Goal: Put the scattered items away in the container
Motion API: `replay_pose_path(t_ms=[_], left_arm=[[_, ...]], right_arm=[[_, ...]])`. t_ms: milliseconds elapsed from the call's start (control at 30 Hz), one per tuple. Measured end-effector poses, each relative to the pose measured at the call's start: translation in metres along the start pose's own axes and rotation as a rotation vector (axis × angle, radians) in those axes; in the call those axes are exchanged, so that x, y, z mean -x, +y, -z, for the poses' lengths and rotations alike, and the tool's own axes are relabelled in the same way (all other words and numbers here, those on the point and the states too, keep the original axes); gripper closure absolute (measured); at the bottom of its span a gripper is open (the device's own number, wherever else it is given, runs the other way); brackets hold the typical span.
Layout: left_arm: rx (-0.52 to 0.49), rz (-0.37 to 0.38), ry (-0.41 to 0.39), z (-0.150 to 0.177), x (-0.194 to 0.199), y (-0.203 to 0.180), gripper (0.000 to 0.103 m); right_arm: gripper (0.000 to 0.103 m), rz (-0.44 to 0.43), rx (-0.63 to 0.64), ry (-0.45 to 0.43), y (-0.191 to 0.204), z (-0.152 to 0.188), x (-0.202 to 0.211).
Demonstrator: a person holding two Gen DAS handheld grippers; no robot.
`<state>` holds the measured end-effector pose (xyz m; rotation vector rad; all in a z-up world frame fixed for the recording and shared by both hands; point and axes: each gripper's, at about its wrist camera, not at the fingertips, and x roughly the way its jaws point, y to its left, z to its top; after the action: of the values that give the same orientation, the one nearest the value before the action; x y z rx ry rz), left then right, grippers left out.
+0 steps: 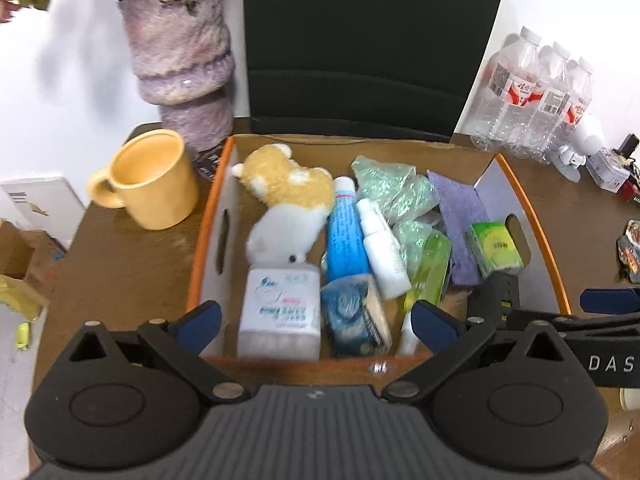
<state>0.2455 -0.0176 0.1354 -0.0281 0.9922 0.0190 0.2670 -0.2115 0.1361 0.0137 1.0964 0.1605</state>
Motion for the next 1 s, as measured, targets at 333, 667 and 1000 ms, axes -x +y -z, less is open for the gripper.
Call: replay_pose_path(t_ms=[333,667,1000], left_arm=[[-0.036,-0.072,-0.077,0.045,0.045,-0.001,0.000],[-0.053,-0.024,-0.146,0.126,0.065,-0.002,0.000],[0.036,0.013,-0.317,0.267,0.060,0.003,0.000]], right_arm=[[0.017,-0.102,-0.032,-0.066,0.012,0.061,0.035],[0.016,-0.187,-0.056,-0.114,0.008,0.143,0.046],[0.011,-0.226,-0.006,-0.386,0.010,0.292,0.026]])
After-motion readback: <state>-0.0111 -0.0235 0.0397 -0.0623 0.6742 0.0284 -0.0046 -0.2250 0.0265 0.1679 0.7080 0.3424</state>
